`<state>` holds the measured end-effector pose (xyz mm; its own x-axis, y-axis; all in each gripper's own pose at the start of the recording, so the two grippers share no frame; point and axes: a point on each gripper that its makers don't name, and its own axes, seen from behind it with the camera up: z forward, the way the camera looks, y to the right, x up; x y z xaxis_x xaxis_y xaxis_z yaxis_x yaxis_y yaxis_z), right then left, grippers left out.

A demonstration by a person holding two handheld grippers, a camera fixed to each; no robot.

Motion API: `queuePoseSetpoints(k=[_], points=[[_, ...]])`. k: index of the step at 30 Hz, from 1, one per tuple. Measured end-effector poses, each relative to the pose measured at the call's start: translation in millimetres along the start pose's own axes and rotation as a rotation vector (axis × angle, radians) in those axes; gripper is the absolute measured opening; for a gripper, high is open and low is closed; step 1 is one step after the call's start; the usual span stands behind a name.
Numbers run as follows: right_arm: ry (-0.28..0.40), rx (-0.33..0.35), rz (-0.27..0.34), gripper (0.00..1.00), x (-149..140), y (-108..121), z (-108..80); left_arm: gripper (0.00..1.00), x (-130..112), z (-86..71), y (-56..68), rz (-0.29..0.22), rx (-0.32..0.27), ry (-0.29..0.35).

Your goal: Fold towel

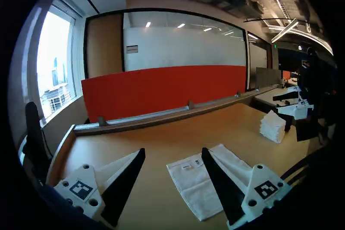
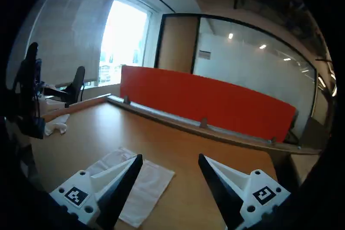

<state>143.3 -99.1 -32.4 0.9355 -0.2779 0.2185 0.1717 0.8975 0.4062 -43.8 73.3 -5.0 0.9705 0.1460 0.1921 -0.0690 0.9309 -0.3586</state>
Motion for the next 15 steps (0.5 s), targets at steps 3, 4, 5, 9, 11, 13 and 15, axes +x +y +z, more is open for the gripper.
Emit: queuePoseSetpoints(k=[3,4,5,9,11,13,15], points=[[-0.030,0.024,-0.011,1.00,-10.8,-4.6,2.0,0.97,-11.5,2.6,7.1,0.007,-0.027,-0.028],[-0.039,0.031,-0.015,1.00,-15.0,-5.7,2.6,0.97,-15.7,3.4,9.1,0.012,-0.035,-0.037],[-0.048,0.037,-0.019,1.00,-18.6,-6.7,3.1,0.97,-19.5,4.2,11.0,0.015,-0.042,-0.046],[-0.084,0.066,-0.031,1.00,-34.8,-11.7,4.8,0.97,-36.6,6.7,18.7,0.031,-0.069,-0.082],[-0.102,0.079,-0.039,1.00,-43.8,-14.4,6.1,0.97,-46.4,7.9,22.9,0.036,-0.082,-0.101],[-0.121,0.091,-0.045,1.00,-53.8,-16.9,7.5,0.97,-56.1,9.1,26.7,0.038,-0.093,-0.120],[-0.139,0.102,-0.049,1.00,-63.7,-19.3,8.8,0.97,-65.4,10.4,30.1,0.039,-0.102,-0.136]])
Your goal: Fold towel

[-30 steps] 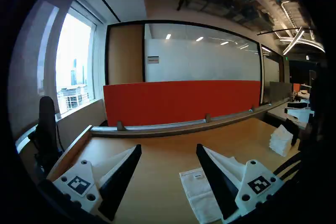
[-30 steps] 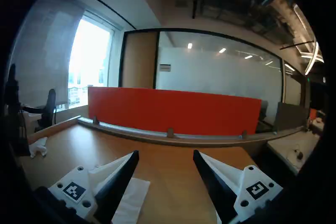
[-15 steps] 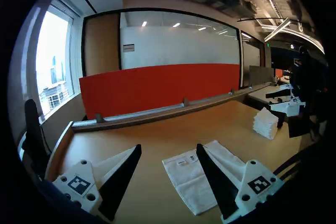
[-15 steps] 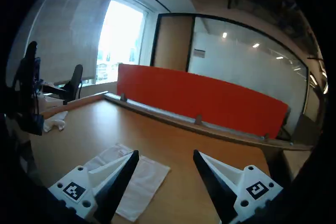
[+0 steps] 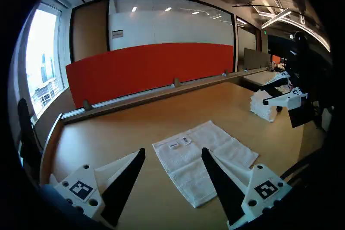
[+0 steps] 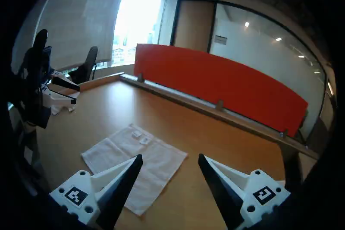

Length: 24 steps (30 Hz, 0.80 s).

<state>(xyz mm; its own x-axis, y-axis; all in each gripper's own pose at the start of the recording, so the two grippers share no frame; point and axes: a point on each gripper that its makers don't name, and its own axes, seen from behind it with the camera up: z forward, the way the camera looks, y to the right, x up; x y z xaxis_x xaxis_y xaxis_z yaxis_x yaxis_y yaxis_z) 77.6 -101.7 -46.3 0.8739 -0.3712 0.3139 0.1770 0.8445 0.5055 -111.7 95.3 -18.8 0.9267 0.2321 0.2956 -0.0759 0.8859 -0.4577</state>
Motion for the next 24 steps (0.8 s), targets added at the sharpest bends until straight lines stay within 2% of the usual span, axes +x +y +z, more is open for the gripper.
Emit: queuePoseSetpoints(k=[14,24], points=[[-0.136,0.066,-0.029,1.00,-74.6,-20.8,25.4,0.97,-73.9,24.5,30.5,0.023,-0.076,-0.143],[-0.213,0.118,-0.034,1.00,-119.0,-40.2,38.5,0.97,-125.7,39.2,41.0,0.053,-0.115,-0.247]])
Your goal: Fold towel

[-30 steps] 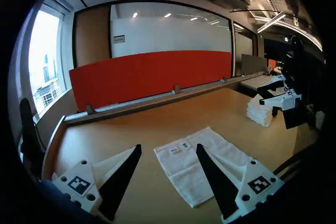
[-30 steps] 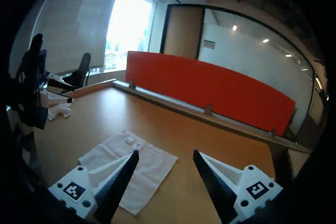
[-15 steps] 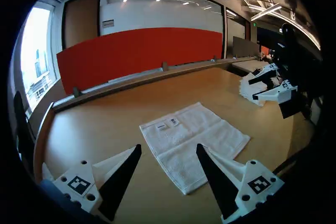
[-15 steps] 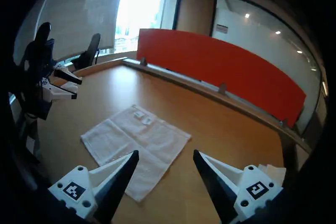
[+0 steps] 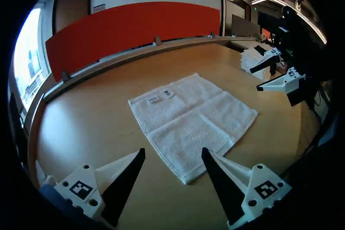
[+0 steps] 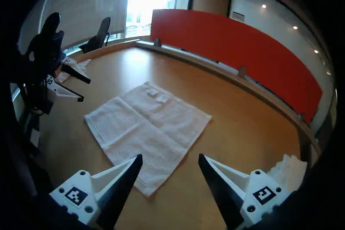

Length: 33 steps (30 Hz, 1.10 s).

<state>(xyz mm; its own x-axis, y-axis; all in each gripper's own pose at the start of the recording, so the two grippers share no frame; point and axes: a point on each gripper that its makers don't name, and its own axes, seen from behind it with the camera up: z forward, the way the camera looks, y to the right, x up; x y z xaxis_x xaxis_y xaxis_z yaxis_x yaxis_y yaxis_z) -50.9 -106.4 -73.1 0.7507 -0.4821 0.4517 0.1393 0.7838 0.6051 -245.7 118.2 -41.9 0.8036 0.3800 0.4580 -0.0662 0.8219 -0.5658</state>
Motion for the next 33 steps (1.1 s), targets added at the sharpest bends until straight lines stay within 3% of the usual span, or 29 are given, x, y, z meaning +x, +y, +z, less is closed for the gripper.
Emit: queuePoseSetpoints(k=[16,33], points=[[-0.130,0.062,-0.006,1.00,-62.4,-22.3,20.2,0.97,-52.7,24.9,17.9,0.042,-0.054,-0.124],[-0.175,0.120,-0.029,0.96,-81.6,-37.3,26.4,0.97,-73.3,34.2,25.5,0.051,-0.082,-0.184]])
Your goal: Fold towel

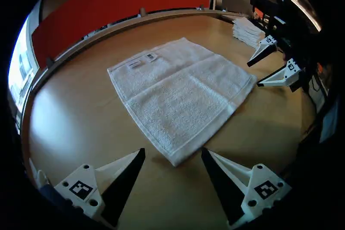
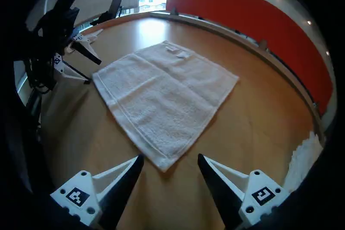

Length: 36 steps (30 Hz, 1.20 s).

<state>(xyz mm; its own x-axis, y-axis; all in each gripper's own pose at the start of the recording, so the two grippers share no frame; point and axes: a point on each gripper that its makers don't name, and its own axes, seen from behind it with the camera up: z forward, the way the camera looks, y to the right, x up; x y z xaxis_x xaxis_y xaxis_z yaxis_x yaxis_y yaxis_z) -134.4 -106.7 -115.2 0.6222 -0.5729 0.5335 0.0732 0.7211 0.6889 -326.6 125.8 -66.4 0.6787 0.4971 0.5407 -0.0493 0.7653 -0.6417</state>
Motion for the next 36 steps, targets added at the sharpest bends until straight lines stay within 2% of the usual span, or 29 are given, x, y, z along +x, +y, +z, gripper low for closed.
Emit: queuePoseSetpoints(k=[7,20,28,30,34,36], points=[[-0.002,0.016,-0.004,0.93,0.3,-1.0,3.1,0.96,-3.1,6.1,7.5,0.015,-0.026,-0.019],[-0.008,0.047,0.022,0.74,-5.0,-3.7,4.2,0.89,-3.8,8.0,6.6,0.017,-0.030,-0.031],[-0.017,0.058,0.012,0.53,-4.3,-6.6,5.7,0.76,-4.1,7.0,5.3,0.016,-0.029,-0.048],[-0.018,0.060,0.010,0.48,-3.9,-7.1,6.0,0.72,-4.0,6.9,4.8,0.015,-0.027,-0.052],[-0.019,0.062,0.012,0.37,-3.3,-7.9,6.2,0.33,-2.4,7.3,1.9,-0.004,-0.007,-0.056],[-0.019,0.062,0.013,0.31,-3.1,-8.4,6.1,0.25,-1.5,7.6,0.7,-0.016,0.005,-0.056]])
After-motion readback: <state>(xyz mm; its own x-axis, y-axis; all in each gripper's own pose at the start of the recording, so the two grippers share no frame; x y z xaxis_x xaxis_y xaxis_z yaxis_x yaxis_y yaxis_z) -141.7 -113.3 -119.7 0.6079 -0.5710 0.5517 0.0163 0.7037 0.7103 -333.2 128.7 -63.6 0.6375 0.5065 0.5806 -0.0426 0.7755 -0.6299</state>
